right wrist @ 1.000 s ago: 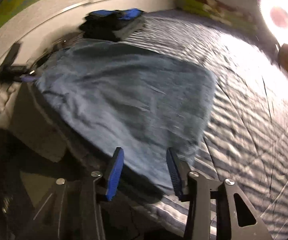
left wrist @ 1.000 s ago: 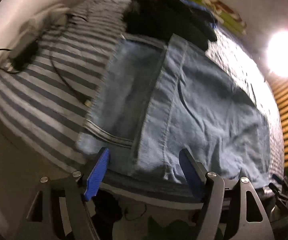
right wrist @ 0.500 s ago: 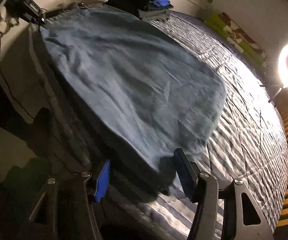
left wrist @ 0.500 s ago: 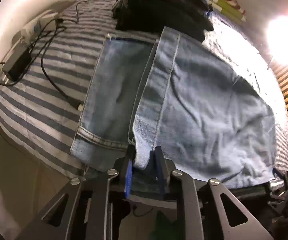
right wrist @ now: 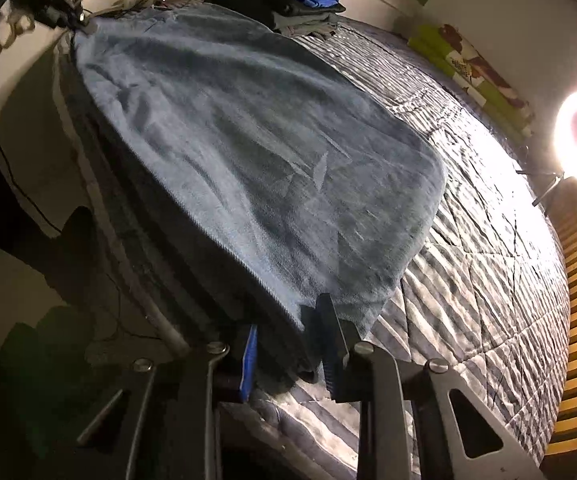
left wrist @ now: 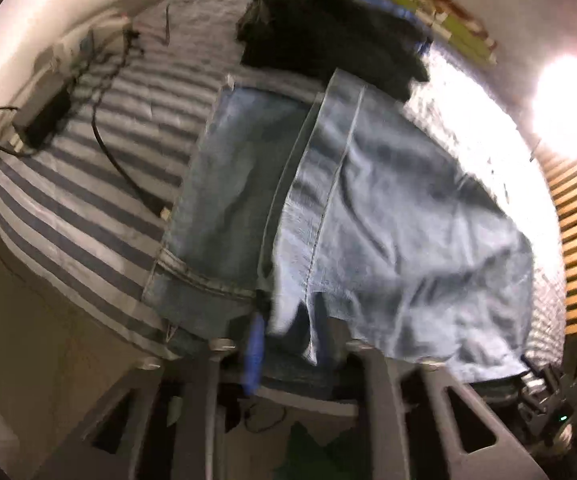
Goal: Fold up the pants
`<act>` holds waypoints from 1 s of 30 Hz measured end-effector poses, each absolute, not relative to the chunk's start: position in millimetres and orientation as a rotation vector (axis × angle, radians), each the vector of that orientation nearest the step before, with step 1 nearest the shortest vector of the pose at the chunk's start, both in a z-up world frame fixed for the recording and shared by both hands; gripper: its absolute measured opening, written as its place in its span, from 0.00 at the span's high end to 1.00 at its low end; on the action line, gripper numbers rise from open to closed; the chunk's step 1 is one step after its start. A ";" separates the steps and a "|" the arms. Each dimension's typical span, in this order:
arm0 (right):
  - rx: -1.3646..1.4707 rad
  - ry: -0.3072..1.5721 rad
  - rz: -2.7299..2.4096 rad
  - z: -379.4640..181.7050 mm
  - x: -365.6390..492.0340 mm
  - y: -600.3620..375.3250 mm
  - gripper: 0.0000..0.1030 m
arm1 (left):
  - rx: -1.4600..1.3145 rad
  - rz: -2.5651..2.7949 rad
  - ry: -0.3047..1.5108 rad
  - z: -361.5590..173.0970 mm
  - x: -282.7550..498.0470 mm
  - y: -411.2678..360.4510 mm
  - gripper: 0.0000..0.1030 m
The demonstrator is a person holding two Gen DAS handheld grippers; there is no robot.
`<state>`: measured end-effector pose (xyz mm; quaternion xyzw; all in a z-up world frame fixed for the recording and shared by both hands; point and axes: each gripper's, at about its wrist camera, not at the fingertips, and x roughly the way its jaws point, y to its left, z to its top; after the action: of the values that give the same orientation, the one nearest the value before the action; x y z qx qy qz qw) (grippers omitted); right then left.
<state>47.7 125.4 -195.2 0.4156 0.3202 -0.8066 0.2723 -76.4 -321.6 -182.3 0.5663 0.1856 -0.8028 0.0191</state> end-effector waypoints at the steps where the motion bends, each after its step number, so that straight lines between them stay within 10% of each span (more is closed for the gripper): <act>1: 1.119 0.857 -2.172 -195.0 48.5 126.2 0.77 | 1.765 -2.485 0.564 -186.8 -75.2 -321.3 0.39; 6: 1.122 0.849 -2.168 -195.7 48.1 127.4 0.77 | 1.780 -2.485 0.587 -202.9 -66.5 -319.3 0.37; 10: 1.117 0.861 -2.170 -195.8 50.4 126.3 0.77 | 1.744 -2.492 0.568 -200.6 -65.1 -311.5 0.82; 12: 1.114 0.861 -2.169 -194.8 51.3 126.9 0.77 | 1.731 -2.505 0.545 -191.7 -66.2 -306.9 0.85; 24: 1.100 0.833 -2.152 -190.3 59.0 140.4 0.84 | 1.706 -2.541 0.569 -163.0 -30.8 -310.1 0.86; 30: 1.091 0.893 -2.117 -191.1 62.0 139.3 0.84 | 1.731 -2.459 0.496 -180.9 -31.4 -306.6 0.65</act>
<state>62.0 139.3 -191.1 0.4101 0.3355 -0.7953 0.2946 -31.4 -306.6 -180.9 0.5674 0.1626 -0.8059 0.0471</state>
